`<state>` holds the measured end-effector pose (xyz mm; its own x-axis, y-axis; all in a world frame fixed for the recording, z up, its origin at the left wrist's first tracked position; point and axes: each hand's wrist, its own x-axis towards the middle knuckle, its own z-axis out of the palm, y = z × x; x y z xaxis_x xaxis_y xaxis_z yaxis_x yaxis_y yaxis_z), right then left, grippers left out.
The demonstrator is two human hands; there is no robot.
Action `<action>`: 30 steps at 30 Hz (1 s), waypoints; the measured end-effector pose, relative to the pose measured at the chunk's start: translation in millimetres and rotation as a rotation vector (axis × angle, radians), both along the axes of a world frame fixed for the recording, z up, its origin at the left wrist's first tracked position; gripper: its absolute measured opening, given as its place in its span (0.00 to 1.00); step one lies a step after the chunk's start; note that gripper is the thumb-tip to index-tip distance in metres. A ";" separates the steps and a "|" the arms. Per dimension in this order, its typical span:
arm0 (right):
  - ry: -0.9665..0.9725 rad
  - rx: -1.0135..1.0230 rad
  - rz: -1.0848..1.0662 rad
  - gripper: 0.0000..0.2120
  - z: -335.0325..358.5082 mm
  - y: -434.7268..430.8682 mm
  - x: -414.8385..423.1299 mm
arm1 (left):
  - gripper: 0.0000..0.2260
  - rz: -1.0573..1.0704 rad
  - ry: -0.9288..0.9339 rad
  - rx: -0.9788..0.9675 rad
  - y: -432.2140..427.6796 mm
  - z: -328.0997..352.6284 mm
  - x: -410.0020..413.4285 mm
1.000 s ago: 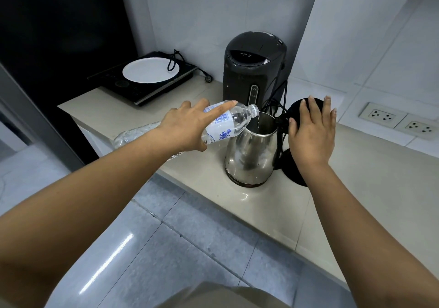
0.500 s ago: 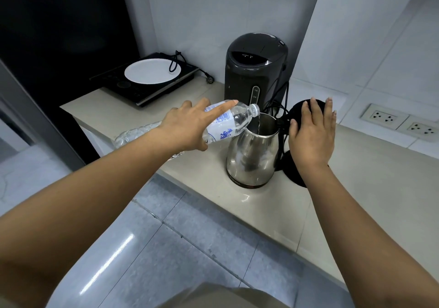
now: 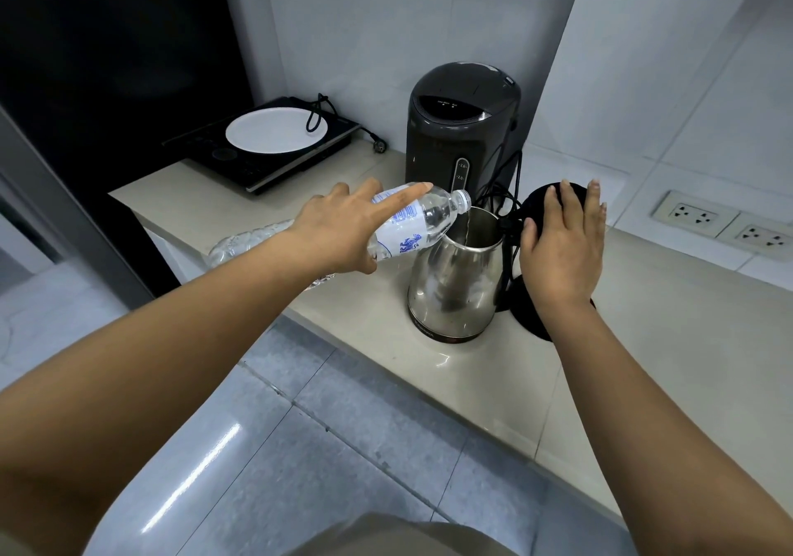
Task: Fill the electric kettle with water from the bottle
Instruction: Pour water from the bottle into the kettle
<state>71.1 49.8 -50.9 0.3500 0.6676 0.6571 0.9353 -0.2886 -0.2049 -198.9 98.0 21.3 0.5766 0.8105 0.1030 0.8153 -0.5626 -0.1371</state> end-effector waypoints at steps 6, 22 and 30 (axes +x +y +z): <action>-0.002 0.014 0.001 0.23 -1.2 1.0 1.3 | 0.55 0.000 0.006 -0.006 -0.3 -0.4 2.1; -0.003 0.012 0.011 0.23 -0.1 0.3 0.8 | 0.55 -0.004 0.002 -0.001 0.4 0.5 1.2; -0.005 0.001 0.007 0.23 -0.3 1.4 1.5 | 0.55 -0.003 0.000 -0.002 -1.1 -1.7 -2.6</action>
<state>72.6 51.3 -51.2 0.3421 0.6692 0.6596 0.9383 -0.2815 -0.2011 -201.5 96.9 19.6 0.5790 0.8090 0.1012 0.8136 -0.5654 -0.1355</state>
